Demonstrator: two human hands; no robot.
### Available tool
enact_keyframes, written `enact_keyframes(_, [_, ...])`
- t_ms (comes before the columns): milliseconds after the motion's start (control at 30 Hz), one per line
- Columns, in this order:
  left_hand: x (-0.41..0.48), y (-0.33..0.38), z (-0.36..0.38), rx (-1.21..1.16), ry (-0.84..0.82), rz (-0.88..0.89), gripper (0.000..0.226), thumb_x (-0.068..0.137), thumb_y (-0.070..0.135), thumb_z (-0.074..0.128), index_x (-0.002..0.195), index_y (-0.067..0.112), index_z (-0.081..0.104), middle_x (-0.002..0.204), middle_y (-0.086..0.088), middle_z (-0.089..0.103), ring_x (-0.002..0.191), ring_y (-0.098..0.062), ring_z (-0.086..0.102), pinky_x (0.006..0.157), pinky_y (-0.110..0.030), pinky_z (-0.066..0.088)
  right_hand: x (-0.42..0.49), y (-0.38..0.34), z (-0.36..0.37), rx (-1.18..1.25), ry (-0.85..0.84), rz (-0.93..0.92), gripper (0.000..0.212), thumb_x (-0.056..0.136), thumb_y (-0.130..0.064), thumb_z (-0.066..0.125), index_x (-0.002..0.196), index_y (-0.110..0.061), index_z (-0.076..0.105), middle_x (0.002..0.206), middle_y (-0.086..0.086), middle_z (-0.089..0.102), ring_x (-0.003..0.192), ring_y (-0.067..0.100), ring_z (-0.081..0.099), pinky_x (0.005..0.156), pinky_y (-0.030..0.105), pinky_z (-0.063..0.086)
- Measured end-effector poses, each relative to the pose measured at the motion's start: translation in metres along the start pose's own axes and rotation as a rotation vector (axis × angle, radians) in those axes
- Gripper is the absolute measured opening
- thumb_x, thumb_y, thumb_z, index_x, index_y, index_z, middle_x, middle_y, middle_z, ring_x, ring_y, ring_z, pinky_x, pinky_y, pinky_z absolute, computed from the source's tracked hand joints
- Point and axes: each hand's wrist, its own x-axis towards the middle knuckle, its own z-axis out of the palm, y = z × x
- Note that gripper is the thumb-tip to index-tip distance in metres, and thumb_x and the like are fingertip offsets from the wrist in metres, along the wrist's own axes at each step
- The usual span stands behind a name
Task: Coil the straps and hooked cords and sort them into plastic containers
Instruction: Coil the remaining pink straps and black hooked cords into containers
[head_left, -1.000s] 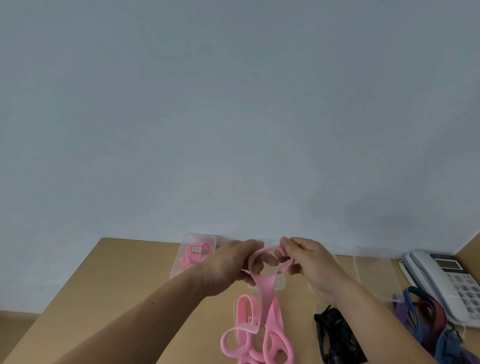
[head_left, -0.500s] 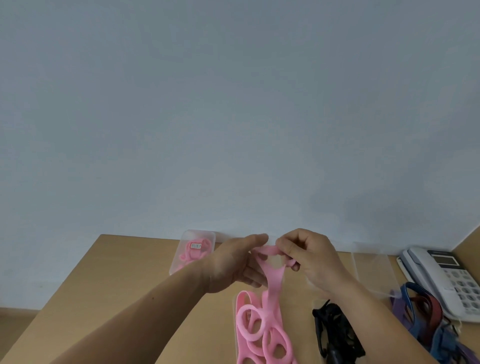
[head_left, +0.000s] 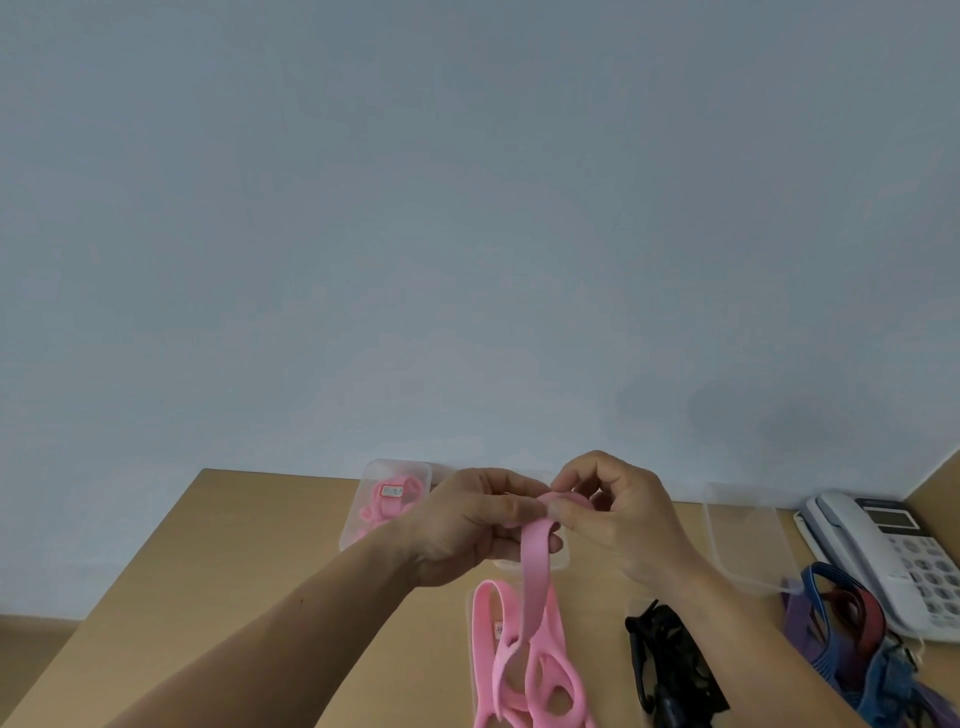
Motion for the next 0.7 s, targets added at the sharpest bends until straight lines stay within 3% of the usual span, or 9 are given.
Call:
enact_keyframes(67, [0.0016, -0.0016, 0.0011, 0.025, 0.032, 0.049, 0.016, 0.091, 0.008, 0.067, 0.105, 0.004, 0.073, 0.099, -0.019, 0.072, 0.092, -0.028, 0.071, 0.081, -0.035, 0.057, -0.0003, -0.0021, 0.0, 0.125, -0.045, 0.031, 0.011, 0.075, -0.028, 0.079, 0.08, -0.023, 0.07, 0.076, 0.006, 0.072, 0.069, 0.024, 0.066, 0.065, 0.029, 0.051])
enact_keyframes(133, [0.0045, -0.0032, 0.002, 0.09, 0.122, 0.101, 0.019, 0.092, 0.008, 0.067, 0.11, 0.001, 0.067, 0.098, -0.017, 0.073, 0.093, -0.03, 0.072, 0.081, -0.035, 0.057, 0.0016, -0.0028, 0.0019, 0.169, -0.028, 0.102, 0.018, 0.078, -0.041, 0.074, 0.082, -0.024, 0.071, 0.084, -0.002, 0.074, 0.073, 0.013, 0.064, 0.065, 0.022, 0.051])
enact_keyframes(200, [0.0059, -0.0032, 0.0032, 0.213, 0.202, 0.152, 0.022, 0.093, 0.009, 0.066, 0.115, 0.006, 0.062, 0.098, -0.013, 0.075, 0.093, -0.029, 0.072, 0.08, -0.036, 0.059, 0.0032, -0.0012, 0.0031, 0.149, -0.019, 0.191, 0.031, 0.084, -0.053, 0.068, 0.085, -0.022, 0.071, 0.086, -0.001, 0.073, 0.075, 0.013, 0.066, 0.062, 0.024, 0.05])
enact_keyframes(367, [0.0046, -0.0045, 0.0023, 0.678, 0.316, 0.179, 0.033, 0.094, 0.029, 0.066, 0.123, 0.019, 0.055, 0.086, 0.008, 0.073, 0.063, 0.0, 0.06, 0.062, -0.017, 0.048, 0.0026, 0.0053, -0.0003, 0.048, -0.061, 0.265, 0.02, 0.089, -0.037, 0.069, 0.075, -0.023, 0.071, 0.073, 0.005, 0.072, 0.06, 0.016, 0.066, 0.052, 0.026, 0.048])
enact_keyframes(433, [0.0038, -0.0064, 0.002, 0.778, 0.297, 0.147, 0.029, 0.096, 0.033, 0.063, 0.119, 0.016, 0.058, 0.086, 0.007, 0.073, 0.063, -0.002, 0.063, 0.059, -0.019, 0.05, 0.0043, 0.0052, -0.0011, 0.029, -0.07, 0.235, 0.013, 0.085, -0.032, 0.074, 0.079, -0.021, 0.072, 0.072, 0.003, 0.071, 0.058, 0.014, 0.065, 0.051, 0.024, 0.047])
enact_keyframes(567, [0.0012, -0.0069, 0.0029, 0.758, 0.258, 0.114, 0.027, 0.098, 0.037, 0.058, 0.101, 0.011, 0.067, 0.091, -0.006, 0.075, 0.084, -0.021, 0.071, 0.074, -0.035, 0.057, 0.0063, 0.0061, -0.0032, 0.047, -0.054, 0.218, 0.011, 0.088, -0.023, 0.072, 0.083, -0.013, 0.071, 0.065, 0.001, 0.069, 0.055, 0.013, 0.062, 0.05, 0.025, 0.046])
enact_keyframes(700, [0.0011, -0.0042, 0.0012, 0.485, 0.204, 0.086, 0.029, 0.095, 0.031, 0.066, 0.105, 0.004, 0.068, 0.093, -0.011, 0.075, 0.085, -0.024, 0.07, 0.079, -0.034, 0.058, 0.0039, 0.0068, -0.0041, -0.075, -0.022, 0.142, 0.009, 0.085, -0.023, 0.076, 0.083, -0.017, 0.069, 0.072, -0.005, 0.071, 0.062, 0.007, 0.065, 0.057, 0.016, 0.048])
